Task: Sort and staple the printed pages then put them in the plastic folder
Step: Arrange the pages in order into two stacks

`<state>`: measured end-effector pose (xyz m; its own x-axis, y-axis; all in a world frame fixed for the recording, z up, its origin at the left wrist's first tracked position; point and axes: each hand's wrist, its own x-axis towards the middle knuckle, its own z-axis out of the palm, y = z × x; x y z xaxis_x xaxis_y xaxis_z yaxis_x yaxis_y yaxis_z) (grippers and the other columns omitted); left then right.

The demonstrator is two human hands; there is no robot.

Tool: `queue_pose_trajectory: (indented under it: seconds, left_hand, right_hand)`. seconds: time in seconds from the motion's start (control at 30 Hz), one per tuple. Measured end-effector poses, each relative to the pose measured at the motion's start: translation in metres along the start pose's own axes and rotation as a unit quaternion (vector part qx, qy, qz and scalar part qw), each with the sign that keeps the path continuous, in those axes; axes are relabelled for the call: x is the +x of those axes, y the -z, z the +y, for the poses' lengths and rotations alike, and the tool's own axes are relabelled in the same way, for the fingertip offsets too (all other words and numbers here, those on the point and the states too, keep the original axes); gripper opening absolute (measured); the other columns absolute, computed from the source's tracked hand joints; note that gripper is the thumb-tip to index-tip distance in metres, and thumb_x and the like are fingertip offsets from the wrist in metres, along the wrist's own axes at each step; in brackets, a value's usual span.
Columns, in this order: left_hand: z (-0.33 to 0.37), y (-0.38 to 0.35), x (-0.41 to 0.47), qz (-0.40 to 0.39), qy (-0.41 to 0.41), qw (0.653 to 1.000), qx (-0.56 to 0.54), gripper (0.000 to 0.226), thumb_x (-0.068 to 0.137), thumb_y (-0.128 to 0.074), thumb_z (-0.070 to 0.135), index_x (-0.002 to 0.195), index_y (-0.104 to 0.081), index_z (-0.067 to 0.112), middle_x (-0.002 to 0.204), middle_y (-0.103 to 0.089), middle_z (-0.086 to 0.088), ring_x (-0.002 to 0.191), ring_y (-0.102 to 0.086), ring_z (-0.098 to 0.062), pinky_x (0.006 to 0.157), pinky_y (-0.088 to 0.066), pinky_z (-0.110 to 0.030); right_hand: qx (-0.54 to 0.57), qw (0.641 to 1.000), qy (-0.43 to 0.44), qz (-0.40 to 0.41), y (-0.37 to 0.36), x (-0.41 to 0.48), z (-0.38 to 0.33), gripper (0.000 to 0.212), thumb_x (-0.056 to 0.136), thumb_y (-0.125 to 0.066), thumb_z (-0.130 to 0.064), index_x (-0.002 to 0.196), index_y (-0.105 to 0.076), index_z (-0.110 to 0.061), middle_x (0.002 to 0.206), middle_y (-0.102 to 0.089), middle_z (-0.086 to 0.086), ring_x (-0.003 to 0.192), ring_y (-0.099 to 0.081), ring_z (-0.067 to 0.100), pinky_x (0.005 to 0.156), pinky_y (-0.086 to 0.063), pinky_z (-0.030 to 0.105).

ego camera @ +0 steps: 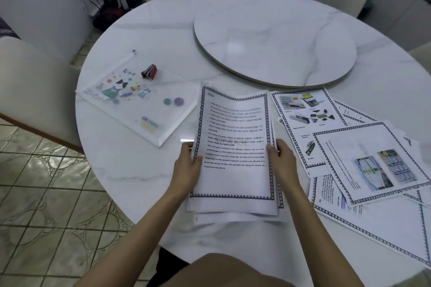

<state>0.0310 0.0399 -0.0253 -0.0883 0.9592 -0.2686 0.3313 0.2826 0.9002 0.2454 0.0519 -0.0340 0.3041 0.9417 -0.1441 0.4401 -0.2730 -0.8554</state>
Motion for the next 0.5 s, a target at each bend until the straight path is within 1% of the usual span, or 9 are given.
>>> queue_pose_trajectory:
  seconds: [0.03,0.07,0.13,0.17,0.2,0.27,0.33,0.4,0.5]
  left_hand:
    - [0.005,0.003,0.001,0.015,-0.025,1.000,-0.003,0.025,0.095,-0.042,0.010,0.119,-0.041,0.014,0.111,-0.052,0.005,0.098,-0.052,-0.014,0.082,-0.041,-0.025]
    - [0.009,0.007,0.003,0.029,-0.050,0.998,-0.008,0.021,0.095,-0.043,0.010,0.115,-0.041,0.017,0.108,-0.053,0.008,0.095,-0.053,-0.010,0.080,-0.040,-0.024]
    - [0.019,0.015,0.006,0.054,-0.097,0.994,-0.019,0.017,0.095,-0.044,0.011,0.108,-0.039,0.020,0.100,-0.052,0.017,0.087,-0.052,0.002,0.072,-0.041,-0.016]
    - [0.023,0.018,0.008,0.063,-0.117,0.991,-0.025,0.017,0.095,-0.045,0.011,0.107,-0.038,0.021,0.098,-0.051,0.022,0.086,-0.052,0.008,0.069,-0.041,-0.011]
    - [0.026,0.021,0.009,0.070,-0.135,0.988,-0.032,0.018,0.095,-0.045,0.011,0.107,-0.038,0.021,0.098,-0.050,0.025,0.087,-0.052,0.011,0.069,-0.042,-0.007]
    - [0.031,0.027,0.011,0.084,-0.165,0.982,-0.048,0.019,0.095,-0.046,0.010,0.108,-0.038,0.022,0.098,-0.051,0.026,0.087,-0.053,0.014,0.070,-0.042,-0.004]
    - [0.033,0.030,0.011,0.103,-0.187,0.975,-0.063,0.021,0.095,-0.046,0.007,0.106,-0.039,0.022,0.093,-0.052,0.028,0.084,-0.053,0.014,0.070,-0.041,-0.002]
    - [0.030,0.033,0.013,0.120,-0.200,0.970,-0.066,0.021,0.094,-0.045,0.003,0.105,-0.039,0.020,0.088,-0.052,0.032,0.083,-0.052,0.012,0.071,-0.042,-0.004]
    - [0.019,0.035,0.016,0.113,-0.200,0.971,-0.066,0.030,0.092,-0.046,-0.002,0.117,-0.039,0.013,0.099,-0.047,0.031,0.090,-0.049,0.019,0.078,-0.042,-0.002]
  right_hand:
    - [0.006,0.999,0.026,0.025,-0.001,-0.001,-0.006,0.021,0.098,-0.043,-0.017,0.077,-0.045,-0.018,0.067,-0.046,-0.007,0.059,-0.041,0.003,0.051,-0.031,0.013]
    - [0.020,0.997,0.051,0.047,-0.001,-0.001,-0.012,0.022,0.098,-0.043,-0.017,0.076,-0.043,-0.020,0.066,-0.045,-0.008,0.057,-0.041,0.001,0.053,-0.032,0.013]
    - [0.070,0.991,0.079,0.077,-0.002,-0.002,-0.023,0.012,0.098,-0.044,-0.019,0.087,-0.048,-0.018,0.077,-0.055,-0.008,0.068,-0.049,-0.004,0.062,-0.039,0.012]
    - [0.096,0.988,0.085,0.089,-0.002,-0.003,-0.030,0.009,0.098,-0.044,-0.020,0.093,-0.051,-0.017,0.084,-0.059,-0.007,0.075,-0.054,-0.001,0.068,-0.043,0.014]
    - [0.122,0.983,0.091,0.099,-0.003,-0.003,-0.035,0.008,0.098,-0.045,-0.019,0.095,-0.052,-0.019,0.088,-0.060,-0.007,0.080,-0.056,0.004,0.072,-0.045,0.018]
    - [0.168,0.973,0.107,0.113,-0.005,-0.005,-0.048,0.013,0.098,-0.046,-0.018,0.090,-0.052,-0.027,0.091,-0.061,-0.009,0.084,-0.058,0.005,0.077,-0.048,0.021]
    - [0.206,0.963,0.128,0.122,-0.008,-0.009,-0.057,0.018,0.098,-0.045,-0.017,0.086,-0.049,-0.030,0.089,-0.059,-0.010,0.082,-0.056,0.002,0.078,-0.047,0.020]
    - [0.232,0.954,0.138,0.133,-0.012,-0.013,-0.060,0.020,0.099,-0.043,-0.013,0.084,-0.045,-0.027,0.086,-0.054,-0.009,0.078,-0.051,-0.001,0.075,-0.044,0.016]
    - [0.253,0.950,0.131,0.125,-0.023,-0.019,-0.055,0.014,0.100,-0.040,-0.012,0.087,-0.044,-0.016,0.084,-0.048,-0.007,0.074,-0.046,-0.005,0.070,-0.040,0.011]
